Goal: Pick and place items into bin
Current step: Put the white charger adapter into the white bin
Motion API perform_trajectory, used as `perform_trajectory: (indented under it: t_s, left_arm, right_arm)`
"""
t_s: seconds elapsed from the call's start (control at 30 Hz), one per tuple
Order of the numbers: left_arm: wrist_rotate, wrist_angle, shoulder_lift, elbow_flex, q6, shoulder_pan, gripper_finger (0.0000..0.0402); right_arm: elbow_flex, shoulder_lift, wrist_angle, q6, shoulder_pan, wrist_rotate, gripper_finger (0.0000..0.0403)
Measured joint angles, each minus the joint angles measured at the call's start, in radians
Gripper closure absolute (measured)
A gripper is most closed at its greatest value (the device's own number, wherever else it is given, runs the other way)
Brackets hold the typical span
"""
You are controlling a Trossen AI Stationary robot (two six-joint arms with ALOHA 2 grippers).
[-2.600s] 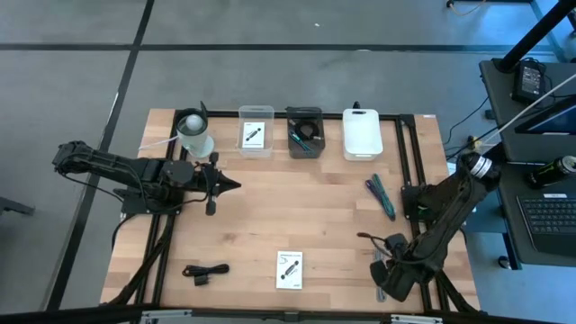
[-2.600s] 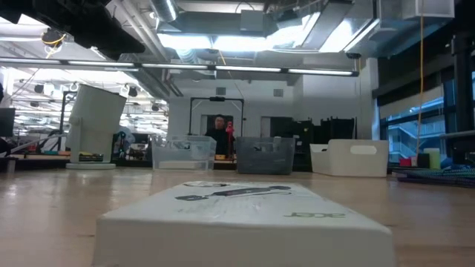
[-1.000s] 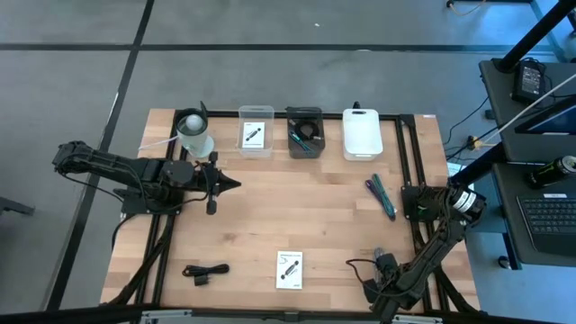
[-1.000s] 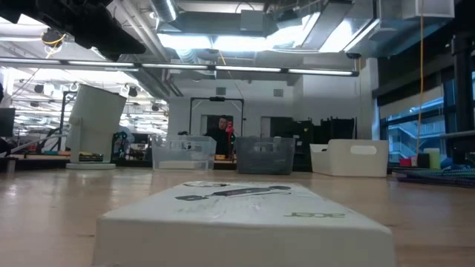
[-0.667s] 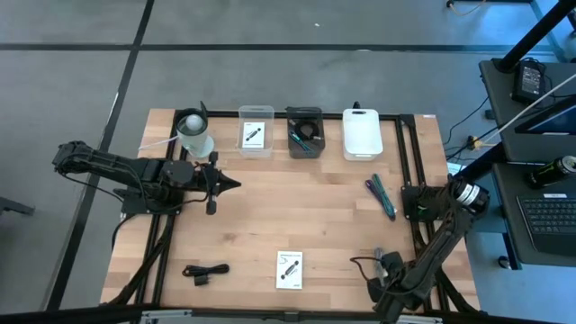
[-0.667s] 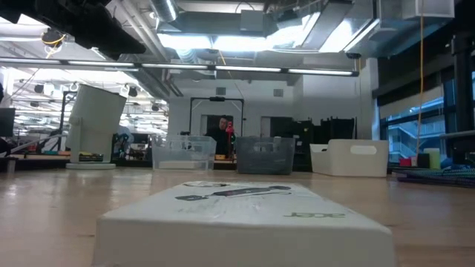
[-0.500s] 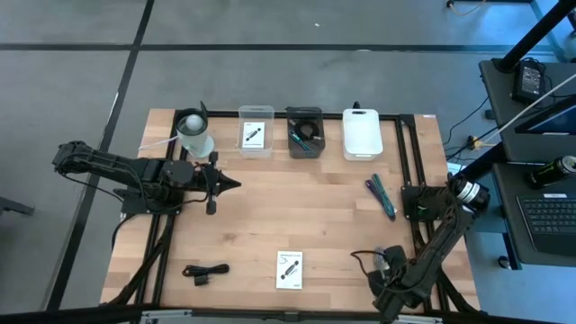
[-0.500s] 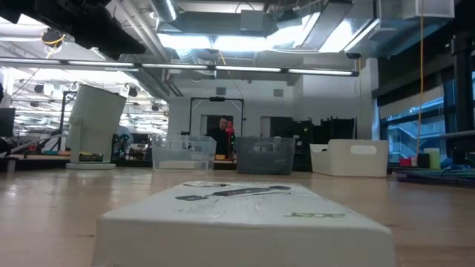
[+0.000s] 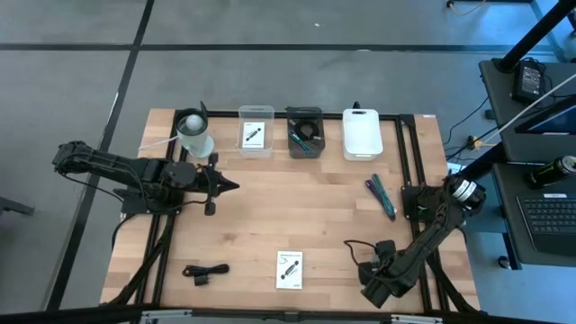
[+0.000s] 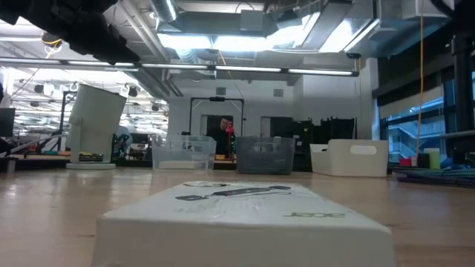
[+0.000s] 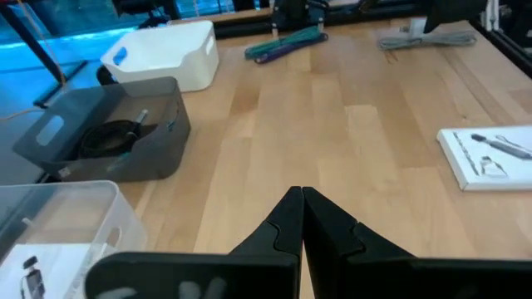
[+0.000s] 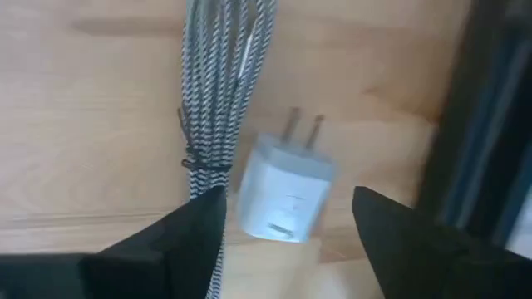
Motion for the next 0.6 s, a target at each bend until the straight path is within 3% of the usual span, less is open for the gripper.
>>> perform_trajectory:
  t_s: [0.2,0.37,0.6]
  left_arm:
    - [0.013,-0.009,0.0,0.0,0.0,0.0,0.04]
    - [0.013,-0.009,0.0,0.0,0.003,0.0,0.04]
    - [0.002,-0.009,0.0,0.0,0.019,0.0,0.04]
  right_arm:
    - [-0.105,-0.006,0.218,0.01,-0.002,-0.058,0.013]
    - [-0.114,-0.005,0.174,0.007,-0.005,-0.063,0.0139]
    - [-0.116,-0.003,0.136,0.006,-0.005,-0.057,0.0181]
